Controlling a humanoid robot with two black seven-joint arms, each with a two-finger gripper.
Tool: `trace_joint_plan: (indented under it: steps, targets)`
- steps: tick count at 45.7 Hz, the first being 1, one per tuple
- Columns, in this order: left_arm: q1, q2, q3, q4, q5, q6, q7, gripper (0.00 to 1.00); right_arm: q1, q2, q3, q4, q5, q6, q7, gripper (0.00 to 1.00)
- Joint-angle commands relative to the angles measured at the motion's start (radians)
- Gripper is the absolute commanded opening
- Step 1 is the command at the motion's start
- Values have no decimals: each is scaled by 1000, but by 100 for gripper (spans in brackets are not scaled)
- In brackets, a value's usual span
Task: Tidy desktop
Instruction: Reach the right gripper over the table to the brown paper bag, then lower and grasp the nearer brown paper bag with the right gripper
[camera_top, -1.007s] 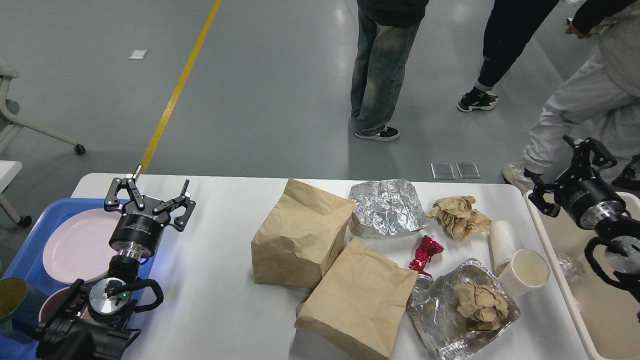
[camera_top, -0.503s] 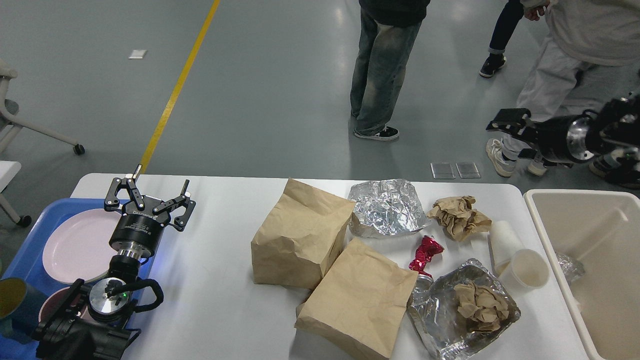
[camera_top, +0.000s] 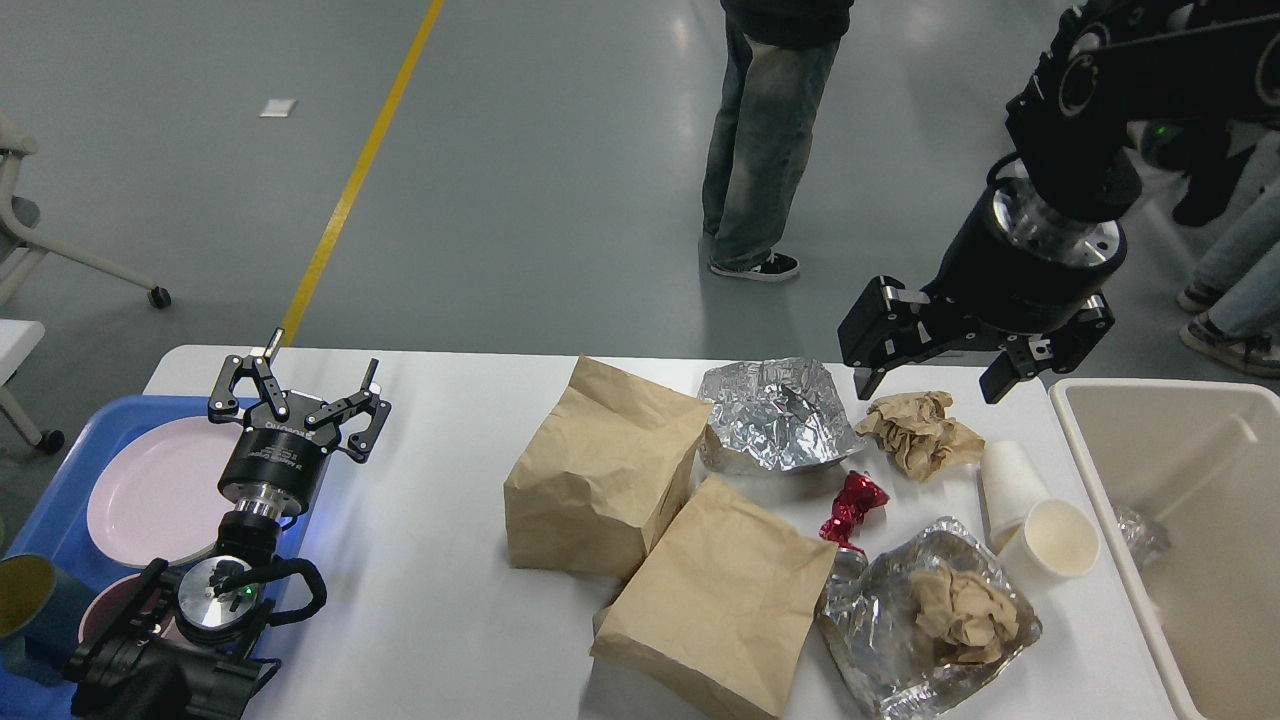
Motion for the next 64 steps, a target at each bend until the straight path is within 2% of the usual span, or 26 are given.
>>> trace_joint_plan:
  steps: [1,5,8,16,24,29,35,41,48,59,64]
  targets:
    - [0,0,0,0,0,0,0,97,102,26,-2,134,142,-69,-82,92]
    - [0,0,0,0,0,0,0,97,103,28,10,184,153,-170,-151,94]
    - [0,0,0,0,0,0,0,97,103,25,15,200,157,-205,-167,97]
    - [0,0,0,0,0,0,0,97,82,8,27,197,209,-208,-162,98]
    - [0,0,0,0,0,0,0,97,-122,-11,104,146,320,-241,-162,95]
    - [0,0,0,0,0,0,0,97,-281,-3,163,138,320,-343,-162,95]
    - [0,0,0,0,0,0,0,97,-462,25,196,135,320,-526,-162,93]
    - [0,0,0,0,0,0,0,97,-562,65,228,134,323,-665,-162,91]
    - [0,0,0,0,0,0,0,97,-665,69,311,76,361,-715,-162,90]
    - [0,0,0,0,0,0,0,97,-805,146,314,-40,398,-842,-164,90]
    - [0,0,0,0,0,0,0,97,-834,155,315,-59,400,-856,-164,90]
